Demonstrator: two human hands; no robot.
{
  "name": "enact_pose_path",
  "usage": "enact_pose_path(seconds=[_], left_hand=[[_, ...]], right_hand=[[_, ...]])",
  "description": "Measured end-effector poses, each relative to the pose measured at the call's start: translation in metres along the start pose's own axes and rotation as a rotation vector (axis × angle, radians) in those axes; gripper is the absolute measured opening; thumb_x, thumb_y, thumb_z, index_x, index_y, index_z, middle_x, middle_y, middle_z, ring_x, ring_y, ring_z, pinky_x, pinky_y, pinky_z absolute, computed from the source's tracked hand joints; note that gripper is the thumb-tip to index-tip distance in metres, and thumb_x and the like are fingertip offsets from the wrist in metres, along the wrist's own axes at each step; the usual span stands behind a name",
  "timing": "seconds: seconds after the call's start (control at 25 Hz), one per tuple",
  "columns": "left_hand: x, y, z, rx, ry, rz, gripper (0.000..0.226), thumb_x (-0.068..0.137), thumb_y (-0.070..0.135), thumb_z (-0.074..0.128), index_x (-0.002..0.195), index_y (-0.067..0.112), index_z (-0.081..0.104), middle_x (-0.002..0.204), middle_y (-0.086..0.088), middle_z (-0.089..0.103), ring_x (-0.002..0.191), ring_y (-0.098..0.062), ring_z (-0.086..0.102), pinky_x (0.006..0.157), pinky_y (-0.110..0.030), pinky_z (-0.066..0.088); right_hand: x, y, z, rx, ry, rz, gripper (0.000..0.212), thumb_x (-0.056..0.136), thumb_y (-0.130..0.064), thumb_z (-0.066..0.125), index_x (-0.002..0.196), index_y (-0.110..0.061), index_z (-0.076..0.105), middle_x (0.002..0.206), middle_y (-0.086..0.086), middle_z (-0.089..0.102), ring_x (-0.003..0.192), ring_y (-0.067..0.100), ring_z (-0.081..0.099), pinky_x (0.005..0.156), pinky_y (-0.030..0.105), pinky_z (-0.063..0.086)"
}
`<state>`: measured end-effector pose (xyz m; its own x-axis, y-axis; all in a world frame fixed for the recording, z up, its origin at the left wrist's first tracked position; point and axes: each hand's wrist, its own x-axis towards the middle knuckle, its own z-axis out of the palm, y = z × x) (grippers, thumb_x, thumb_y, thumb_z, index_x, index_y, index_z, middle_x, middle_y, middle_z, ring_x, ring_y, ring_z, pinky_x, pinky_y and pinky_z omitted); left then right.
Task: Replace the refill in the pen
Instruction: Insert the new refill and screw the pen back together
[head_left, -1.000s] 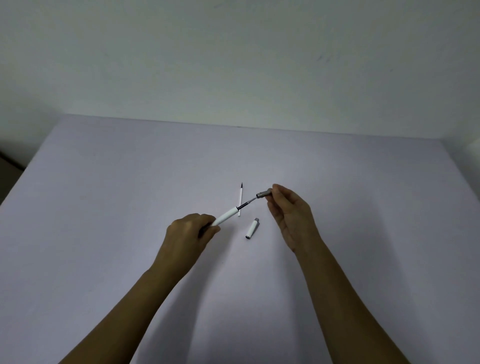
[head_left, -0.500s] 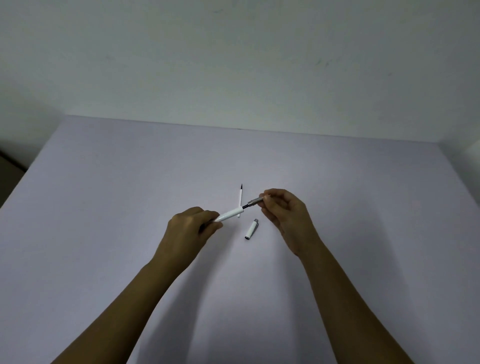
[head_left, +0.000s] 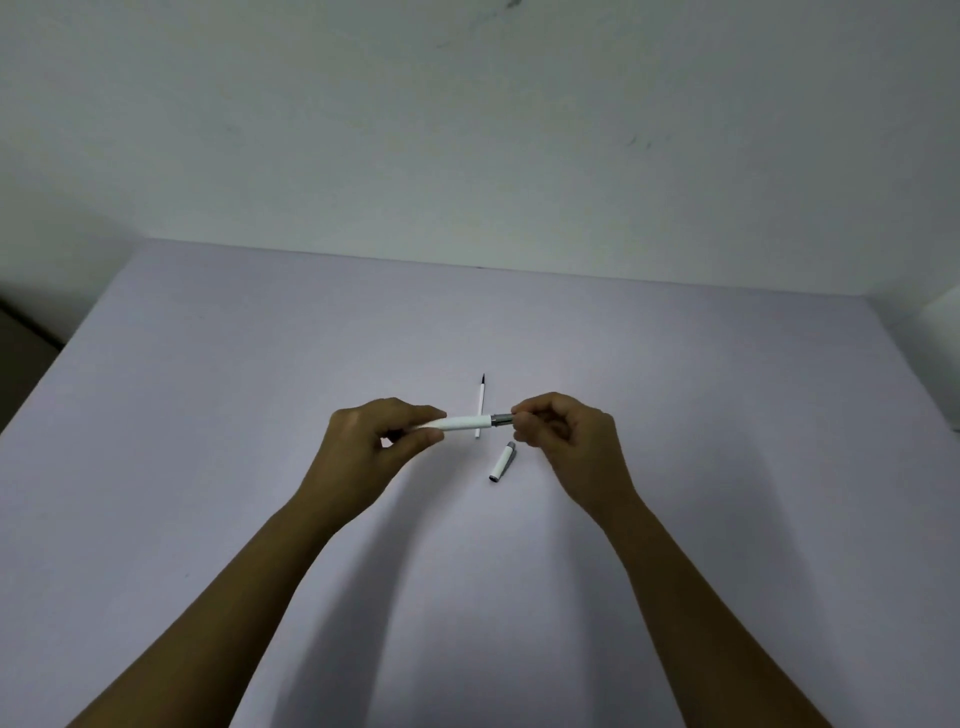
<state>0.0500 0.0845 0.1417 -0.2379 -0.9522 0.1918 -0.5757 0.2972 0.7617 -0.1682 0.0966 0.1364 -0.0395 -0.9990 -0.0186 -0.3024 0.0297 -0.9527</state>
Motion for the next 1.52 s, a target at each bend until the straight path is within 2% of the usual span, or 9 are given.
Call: enact_pose_path(seconds=[0.2, 0.4, 0.56, 0.8, 0.96, 1.08, 1.28, 1.4, 1.52], left_hand=[[-0.004, 0.004, 0.001, 0.011, 0.049, 0.090, 0.023, 0.077, 0.025, 0.065, 0.098, 0.017, 0.071, 0.068, 0.004, 0.065, 0.068, -0.004, 0.053, 0.059, -0.004, 0.035], [-0.004, 0.001, 0.000, 0.052, 0.088, 0.059, 0.019, 0.079, 0.024, 0.067, 0.097, 0.018, 0.072, 0.063, 0.019, 0.053, 0.064, 0.004, 0.049, 0.059, -0.003, 0.033], [-0.007, 0.000, 0.000, -0.006, 0.063, 0.080, 0.022, 0.078, 0.028, 0.064, 0.098, 0.022, 0.071, 0.064, 0.027, 0.056, 0.061, 0.002, 0.048, 0.057, -0.005, 0.032], [-0.008, -0.003, 0.000, 0.021, 0.055, 0.061, 0.022, 0.079, 0.030, 0.061, 0.098, 0.024, 0.071, 0.064, 0.025, 0.056, 0.063, 0.002, 0.049, 0.057, -0.005, 0.033], [-0.010, -0.001, -0.003, 0.039, 0.054, 0.085, 0.022, 0.079, 0.027, 0.062, 0.098, 0.020, 0.071, 0.065, 0.019, 0.055, 0.064, 0.003, 0.048, 0.057, -0.005, 0.032], [-0.009, 0.001, -0.003, 0.050, 0.086, 0.084, 0.021, 0.080, 0.026, 0.062, 0.097, 0.018, 0.072, 0.063, 0.018, 0.052, 0.062, 0.003, 0.047, 0.057, -0.006, 0.032], [-0.012, 0.006, -0.002, 0.031, 0.083, 0.101, 0.021, 0.080, 0.025, 0.062, 0.098, 0.018, 0.072, 0.064, 0.007, 0.058, 0.063, 0.002, 0.048, 0.057, -0.005, 0.032], [-0.013, 0.007, -0.001, 0.022, 0.096, 0.086, 0.020, 0.080, 0.025, 0.062, 0.097, 0.018, 0.072, 0.062, 0.011, 0.054, 0.061, 0.001, 0.046, 0.056, -0.006, 0.031], [-0.014, 0.009, 0.000, 0.002, 0.094, 0.091, 0.020, 0.080, 0.024, 0.062, 0.097, 0.019, 0.072, 0.064, 0.016, 0.054, 0.061, 0.001, 0.046, 0.056, -0.007, 0.031]], right_hand=[[-0.003, 0.000, 0.010, -0.084, 0.158, -0.089, 0.009, 0.088, -0.021, 0.061, 0.080, -0.019, 0.064, 0.064, -0.004, 0.066, 0.063, 0.008, 0.066, 0.060, 0.012, 0.048], [-0.005, -0.005, 0.006, 0.003, 0.053, -0.092, 0.016, 0.084, -0.009, 0.066, 0.087, -0.024, 0.065, 0.081, -0.013, 0.070, 0.074, -0.003, 0.067, 0.067, 0.007, 0.048], [-0.004, -0.005, 0.002, -0.086, 0.032, -0.111, 0.022, 0.088, -0.018, 0.062, 0.074, -0.035, 0.062, 0.070, -0.008, 0.070, 0.070, 0.011, 0.070, 0.064, 0.020, 0.053], [-0.005, -0.010, 0.002, -0.014, -0.026, -0.123, 0.017, 0.083, -0.007, 0.066, 0.084, -0.024, 0.063, 0.079, -0.010, 0.069, 0.075, -0.001, 0.068, 0.070, 0.009, 0.049], [-0.005, -0.012, 0.002, -0.137, -0.047, -0.161, 0.016, 0.088, -0.017, 0.061, 0.079, -0.031, 0.062, 0.070, -0.013, 0.066, 0.068, 0.006, 0.068, 0.063, 0.023, 0.054], [-0.007, -0.014, 0.003, -0.044, -0.061, -0.146, 0.019, 0.084, -0.011, 0.065, 0.097, -0.022, 0.057, 0.080, -0.012, 0.064, 0.073, -0.002, 0.066, 0.065, 0.010, 0.050], [-0.006, -0.016, -0.003, -0.117, -0.057, -0.179, 0.002, 0.087, -0.015, 0.063, 0.087, -0.014, 0.062, 0.072, -0.008, 0.066, 0.065, 0.002, 0.066, 0.060, 0.016, 0.050], [-0.006, -0.018, -0.006, -0.080, -0.082, -0.186, 0.015, 0.083, -0.009, 0.067, 0.094, -0.016, 0.058, 0.078, -0.009, 0.064, 0.072, -0.002, 0.066, 0.070, 0.009, 0.049], [-0.006, -0.018, -0.011, -0.132, -0.097, -0.199, 0.004, 0.085, -0.016, 0.066, 0.086, -0.015, 0.062, 0.072, -0.008, 0.065, 0.071, 0.009, 0.067, 0.069, 0.017, 0.052]])
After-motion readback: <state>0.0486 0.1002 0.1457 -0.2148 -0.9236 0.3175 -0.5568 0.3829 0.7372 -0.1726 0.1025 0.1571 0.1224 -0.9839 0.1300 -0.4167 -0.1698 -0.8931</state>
